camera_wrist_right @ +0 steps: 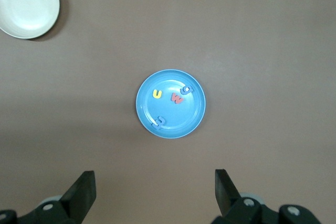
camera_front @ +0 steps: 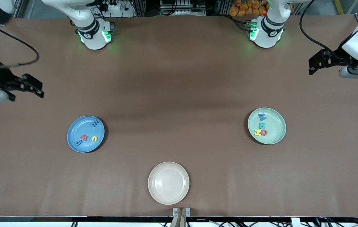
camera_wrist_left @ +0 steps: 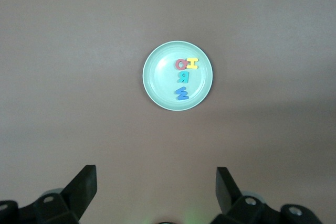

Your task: Sort upper and lower case letters into plates

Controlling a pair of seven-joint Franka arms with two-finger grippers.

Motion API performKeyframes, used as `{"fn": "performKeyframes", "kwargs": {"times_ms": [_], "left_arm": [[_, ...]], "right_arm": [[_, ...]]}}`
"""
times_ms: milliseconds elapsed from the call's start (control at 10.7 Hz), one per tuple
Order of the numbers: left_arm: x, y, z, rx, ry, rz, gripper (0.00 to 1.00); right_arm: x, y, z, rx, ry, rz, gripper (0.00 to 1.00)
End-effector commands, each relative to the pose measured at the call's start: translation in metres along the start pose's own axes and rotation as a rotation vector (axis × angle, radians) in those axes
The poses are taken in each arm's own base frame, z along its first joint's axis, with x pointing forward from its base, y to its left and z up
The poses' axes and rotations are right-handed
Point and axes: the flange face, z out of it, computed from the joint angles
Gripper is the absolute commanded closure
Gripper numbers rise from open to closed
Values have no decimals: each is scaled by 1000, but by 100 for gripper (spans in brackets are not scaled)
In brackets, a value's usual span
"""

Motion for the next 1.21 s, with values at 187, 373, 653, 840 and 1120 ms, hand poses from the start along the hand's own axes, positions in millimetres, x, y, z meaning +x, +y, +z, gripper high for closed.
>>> {"fn": "performKeyframes", "kwargs": {"times_ms": [187,373,653,840,1120], "left_arm": [[-1,-3,-8,22,4,-4,0],[-1,-6,-8,13,4,-9,0],[0,-5,-7,16,2,-7,0],[0,-5,-6,12,0,-8,0],[0,-6,-6,13,1,-8,0]], "right_arm": [[-5,10,-12,14,-34,-77,0],[-6,12,-11,16,-48,-73,0],[-8,17,-12,16,-54,-64,0],[-9,14,-11,21,-67,-68,0],[-6,12,-16,33,-53,-65,0]]}}
